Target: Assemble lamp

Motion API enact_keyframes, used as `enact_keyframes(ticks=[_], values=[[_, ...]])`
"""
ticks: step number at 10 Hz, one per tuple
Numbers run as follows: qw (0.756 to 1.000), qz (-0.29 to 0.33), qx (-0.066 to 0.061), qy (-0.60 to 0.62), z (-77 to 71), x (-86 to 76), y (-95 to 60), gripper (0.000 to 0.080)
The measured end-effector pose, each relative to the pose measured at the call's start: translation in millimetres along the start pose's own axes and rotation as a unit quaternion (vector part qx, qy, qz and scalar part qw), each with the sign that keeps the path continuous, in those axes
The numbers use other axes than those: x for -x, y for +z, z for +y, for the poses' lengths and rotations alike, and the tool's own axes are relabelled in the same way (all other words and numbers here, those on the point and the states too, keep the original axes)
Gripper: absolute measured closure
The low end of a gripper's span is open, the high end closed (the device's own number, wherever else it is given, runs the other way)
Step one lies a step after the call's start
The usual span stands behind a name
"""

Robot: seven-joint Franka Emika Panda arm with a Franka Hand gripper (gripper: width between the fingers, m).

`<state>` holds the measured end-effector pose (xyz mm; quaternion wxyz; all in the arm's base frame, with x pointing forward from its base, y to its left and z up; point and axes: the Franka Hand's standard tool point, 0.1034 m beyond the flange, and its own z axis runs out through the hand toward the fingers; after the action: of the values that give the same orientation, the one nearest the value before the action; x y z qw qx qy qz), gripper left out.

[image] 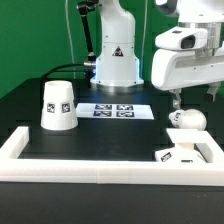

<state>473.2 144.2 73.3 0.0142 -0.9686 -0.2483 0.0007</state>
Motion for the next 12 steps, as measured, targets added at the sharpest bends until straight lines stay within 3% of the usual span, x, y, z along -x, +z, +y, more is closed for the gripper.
enact_keyframes(ticks=[3, 5, 6, 8, 11, 12], values=[[0.996, -0.086, -0.011, 0.012, -18.6, 7.8, 4.1, 0.0101], [0.991, -0.13, -0.014, 0.01, -14.3, 6.1, 10.7, 0.0101], [0.986, -0.167, -0.014, 0.008, -12.1, 13.8, 14.4, 0.0101], [0.977, -0.213, -0.011, 0.015, -11.0, 9.9, 10.0, 0.0101], [0.944, -0.329, -0.027, 0.015, -14.9, 22.8, 13.3, 0.0101], [0.932, -0.362, -0.022, 0.025, -13.4, 25.4, 15.7, 0.0101]])
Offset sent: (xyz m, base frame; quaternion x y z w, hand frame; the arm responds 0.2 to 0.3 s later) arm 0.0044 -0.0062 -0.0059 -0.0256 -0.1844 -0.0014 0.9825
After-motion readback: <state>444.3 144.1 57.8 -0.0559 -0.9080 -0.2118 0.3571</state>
